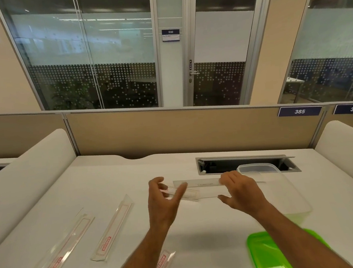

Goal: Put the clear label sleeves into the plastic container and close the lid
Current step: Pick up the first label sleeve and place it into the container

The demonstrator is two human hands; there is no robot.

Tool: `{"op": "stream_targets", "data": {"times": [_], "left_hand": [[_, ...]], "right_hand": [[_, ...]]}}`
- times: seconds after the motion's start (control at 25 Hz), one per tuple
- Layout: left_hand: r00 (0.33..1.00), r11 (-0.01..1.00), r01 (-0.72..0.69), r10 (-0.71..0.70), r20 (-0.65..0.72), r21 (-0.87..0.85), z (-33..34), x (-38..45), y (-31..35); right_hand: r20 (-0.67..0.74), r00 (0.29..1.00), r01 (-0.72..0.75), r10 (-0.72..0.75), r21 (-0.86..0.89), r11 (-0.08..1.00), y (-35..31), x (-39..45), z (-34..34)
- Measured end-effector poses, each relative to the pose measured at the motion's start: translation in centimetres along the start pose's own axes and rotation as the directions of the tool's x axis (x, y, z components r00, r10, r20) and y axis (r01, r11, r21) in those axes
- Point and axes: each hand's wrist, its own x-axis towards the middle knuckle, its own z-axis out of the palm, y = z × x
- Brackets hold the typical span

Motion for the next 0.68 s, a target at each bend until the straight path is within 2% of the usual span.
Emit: {"op": "stream_targets", "data": {"times": [0.04,0.08,0.12,0.16,0.28,0.44,0.56,0.68], "left_hand": [[0.969,0.958,0.232,-0.213,0.127,-0.166,0.1,0.2,0.6],[0.901,0.872,0.41,-0.341,0.268,-0.269,0.3,0.3,0.9],[0.845,0.798,0.507,-0.385,0.372,-0.326,0.3,0.4,0.9],[0.82,0.758,0.542,-0.38,0.428,-0.364,0.4,0.4,0.8],[0.842,0.728,0.509,-0.313,0.439,-0.459,0.6,0.4,0.6],[0.884,0.753,0.427,-0.23,0.408,-0.501,0.4,0.8,0.4],[0.903,0.789,0.379,-0.202,0.379,-0.483,0.4,0.9,0.0],[0.91,0.806,0.351,-0.173,0.377,-0.476,0.4,0.9,-0.2]], "right_hand": [[-0.019,1.0,0.021,-0.021,-0.02,1.0,-0.1,0.1,0.1],[-0.027,0.999,0.035,-0.036,-0.036,0.999,-0.1,0.1,0.3],[-0.033,0.998,0.046,-0.048,-0.051,0.998,-0.1,0.0,0.4],[-0.036,0.998,0.055,-0.057,-0.059,0.997,-0.1,-0.1,0.5],[-0.034,0.998,0.051,-0.052,-0.02,0.998,0.2,-0.1,0.4],[0.059,0.998,-0.009,0.001,0.128,0.992,0.6,0.4,-0.4],[0.18,0.983,-0.067,0.028,0.215,0.974,0.6,0.9,-1.2],[0.382,0.924,-0.128,0.029,0.238,0.963,0.7,2.2,-2.1]]}}
